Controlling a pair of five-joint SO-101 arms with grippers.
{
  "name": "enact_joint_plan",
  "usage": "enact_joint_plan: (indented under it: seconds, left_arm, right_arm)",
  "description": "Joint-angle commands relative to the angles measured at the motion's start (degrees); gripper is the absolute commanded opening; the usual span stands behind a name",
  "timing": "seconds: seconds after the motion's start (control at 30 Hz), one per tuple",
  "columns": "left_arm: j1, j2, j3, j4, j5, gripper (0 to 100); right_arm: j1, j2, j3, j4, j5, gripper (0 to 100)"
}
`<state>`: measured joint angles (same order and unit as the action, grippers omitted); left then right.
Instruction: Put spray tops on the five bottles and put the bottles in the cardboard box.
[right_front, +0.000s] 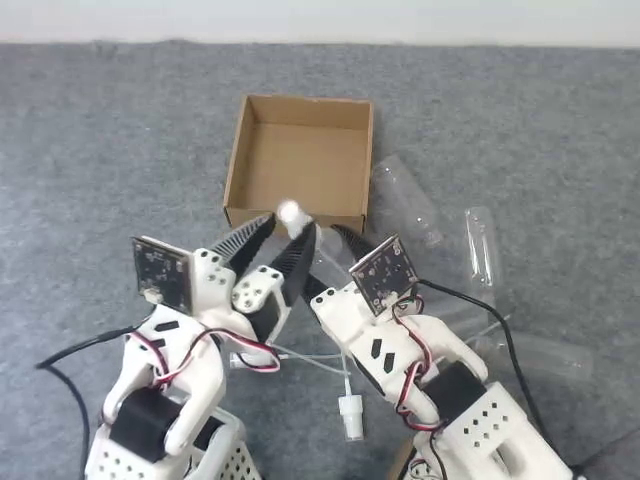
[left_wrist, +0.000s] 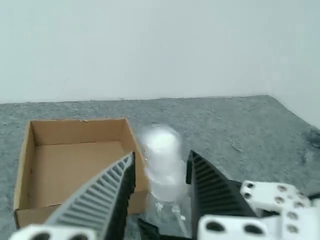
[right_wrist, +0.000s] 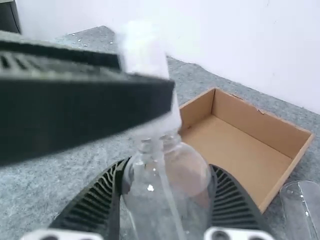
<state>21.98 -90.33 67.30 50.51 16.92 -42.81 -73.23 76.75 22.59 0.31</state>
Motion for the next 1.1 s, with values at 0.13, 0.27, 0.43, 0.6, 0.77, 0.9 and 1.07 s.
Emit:
enact_joint_plan:
  seconds: [0.13,0.27,0.43,0.6,0.77,0.9,1.07]
  left_arm:
    - [1.8,-0.3,-3.5,0.7,-1.6,16]
    - [1.8,-0.3,-4.1,0.8,-1.4,16]
    - [1.8,-0.3,-8.5,6.4,-1.2,22]
    - [-3.8,-0.3,-13.7,10.5,1.9,27]
    - [-10.9,-0.3,-15.4,10.1,5.8,28]
    - [-15.8,-0.3,-14.8,7.2,8.6,28]
    - [-19.1,-0.3,-10.1,0.6,10.8,28]
  right_arm:
    - [0.6,-1.7,-1.1,-1.5,-0.4,12.2]
    - [0.7,-1.7,-1.1,-1.4,-0.4,12.2]
    - [0.7,-1.7,-1.1,-1.4,-0.4,12.2]
    - [0.7,-1.4,-1.1,-1.4,-0.4,12.2]
    - [0.7,-1.2,-0.9,-1.4,-0.4,12.2]
    - [0.3,-1.7,0.4,-2.0,-0.4,12.2]
    - [0.3,-1.7,0.4,-2.0,-0.4,12.2]
